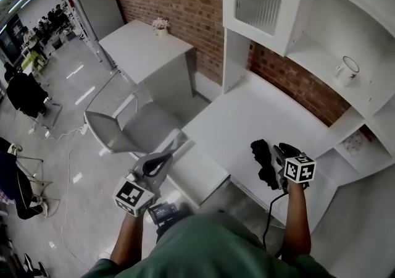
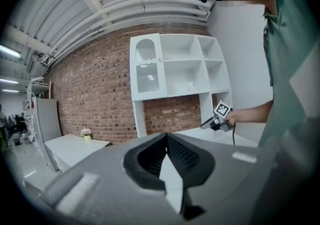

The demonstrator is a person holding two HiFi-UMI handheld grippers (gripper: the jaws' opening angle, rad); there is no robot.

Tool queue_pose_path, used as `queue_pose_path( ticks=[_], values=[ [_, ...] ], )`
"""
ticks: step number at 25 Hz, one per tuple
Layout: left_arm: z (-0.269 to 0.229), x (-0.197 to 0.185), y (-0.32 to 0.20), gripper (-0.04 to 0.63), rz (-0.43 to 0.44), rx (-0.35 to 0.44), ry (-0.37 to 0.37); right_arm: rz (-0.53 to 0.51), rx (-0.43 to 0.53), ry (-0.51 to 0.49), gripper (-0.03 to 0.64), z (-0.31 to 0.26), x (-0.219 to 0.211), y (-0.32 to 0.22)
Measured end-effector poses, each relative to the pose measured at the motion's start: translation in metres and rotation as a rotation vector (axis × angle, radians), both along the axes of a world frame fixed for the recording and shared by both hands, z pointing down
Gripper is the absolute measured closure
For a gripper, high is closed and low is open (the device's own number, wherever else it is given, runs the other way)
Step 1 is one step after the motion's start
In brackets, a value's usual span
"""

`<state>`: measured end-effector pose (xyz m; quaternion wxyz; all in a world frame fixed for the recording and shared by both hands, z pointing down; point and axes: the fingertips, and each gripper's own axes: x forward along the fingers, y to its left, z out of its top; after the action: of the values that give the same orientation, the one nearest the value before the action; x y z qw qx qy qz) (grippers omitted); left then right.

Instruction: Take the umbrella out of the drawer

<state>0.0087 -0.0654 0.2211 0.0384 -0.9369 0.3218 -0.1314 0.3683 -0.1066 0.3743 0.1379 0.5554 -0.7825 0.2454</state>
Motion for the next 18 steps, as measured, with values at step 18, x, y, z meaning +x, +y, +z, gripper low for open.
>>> queue_pose_path(
  ticks=[18],
  values=[
    [0.008, 0.022, 0.011, 0.592, 0.024, 0.002, 0.034, -0.315, 0.596, -0.067, 0.614, -0.217, -0.087, 0.067]
  ],
)
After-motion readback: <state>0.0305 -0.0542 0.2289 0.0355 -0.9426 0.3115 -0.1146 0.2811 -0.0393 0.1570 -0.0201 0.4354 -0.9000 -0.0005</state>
